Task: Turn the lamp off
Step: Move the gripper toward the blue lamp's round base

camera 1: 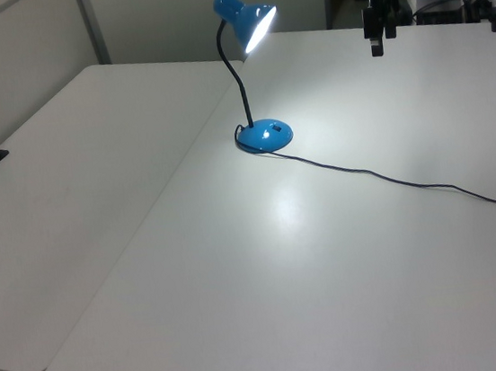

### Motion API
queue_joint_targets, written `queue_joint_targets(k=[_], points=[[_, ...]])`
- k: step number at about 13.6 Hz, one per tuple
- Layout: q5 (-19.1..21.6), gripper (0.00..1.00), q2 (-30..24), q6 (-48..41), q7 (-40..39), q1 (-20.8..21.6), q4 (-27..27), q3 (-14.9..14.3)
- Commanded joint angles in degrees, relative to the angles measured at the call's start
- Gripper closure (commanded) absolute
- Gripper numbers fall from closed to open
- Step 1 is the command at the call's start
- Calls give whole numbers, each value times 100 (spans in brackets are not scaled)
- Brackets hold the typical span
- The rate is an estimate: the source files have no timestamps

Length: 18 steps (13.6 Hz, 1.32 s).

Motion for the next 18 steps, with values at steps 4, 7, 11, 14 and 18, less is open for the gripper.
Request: queue_joint_targets(k=[4, 7, 11, 14, 18], points=[[2, 0, 39, -139, -34, -38, 121, -12], [202, 0, 39, -174, -130, -55, 130, -92], [292, 0, 223, -218, -60, -108, 437, -92], [266, 0, 310, -183, -43, -64, 446, -83], [239, 34, 890, -175, -43, -99, 1078, -74]])
